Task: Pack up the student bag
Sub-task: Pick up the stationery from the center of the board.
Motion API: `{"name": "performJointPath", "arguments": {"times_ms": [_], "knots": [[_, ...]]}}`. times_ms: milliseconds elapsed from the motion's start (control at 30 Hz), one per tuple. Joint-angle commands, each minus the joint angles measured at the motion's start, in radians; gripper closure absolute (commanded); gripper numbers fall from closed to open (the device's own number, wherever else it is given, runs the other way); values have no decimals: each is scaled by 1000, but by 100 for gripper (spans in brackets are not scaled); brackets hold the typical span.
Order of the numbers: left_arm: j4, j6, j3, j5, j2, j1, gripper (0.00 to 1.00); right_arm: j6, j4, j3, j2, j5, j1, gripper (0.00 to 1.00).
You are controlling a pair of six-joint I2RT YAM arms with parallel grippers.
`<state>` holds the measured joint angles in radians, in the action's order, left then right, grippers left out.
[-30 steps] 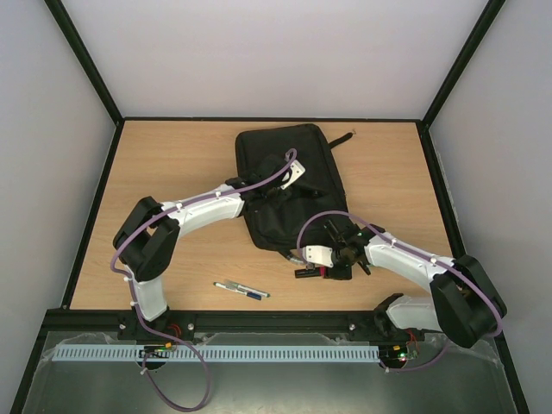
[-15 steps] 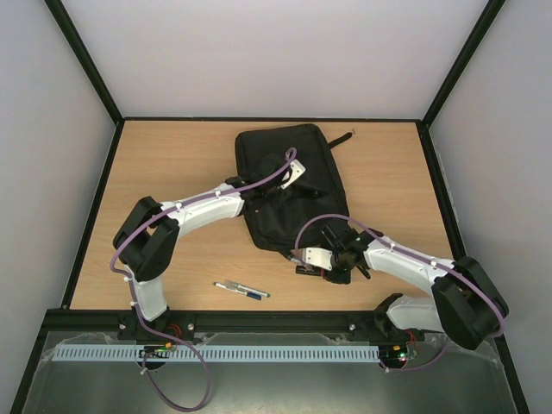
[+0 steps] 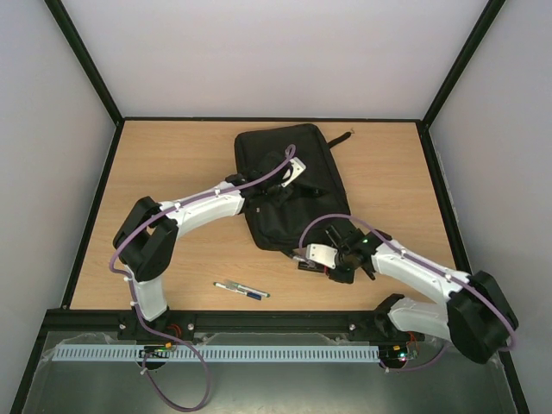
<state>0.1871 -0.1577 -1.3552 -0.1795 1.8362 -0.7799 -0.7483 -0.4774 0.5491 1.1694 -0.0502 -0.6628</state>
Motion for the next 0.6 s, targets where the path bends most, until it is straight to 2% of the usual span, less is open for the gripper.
{"name": "performJointPath", "arguments": {"times_ms": [0,167,300,567], "knots": [[15,38,-47,8,-23,-5,92,18,-194,121,-117,-40,2,84],[28,57,-62,33,-24,-7,92,43,-310,251,-182,-149,71,84],[48,63,-82,32,-17,-16,92,83,-376,357,-159,-246,173,85],[55,62,-81,23,-23,-16,92,172,-343,391,-115,-285,232,89]]}}
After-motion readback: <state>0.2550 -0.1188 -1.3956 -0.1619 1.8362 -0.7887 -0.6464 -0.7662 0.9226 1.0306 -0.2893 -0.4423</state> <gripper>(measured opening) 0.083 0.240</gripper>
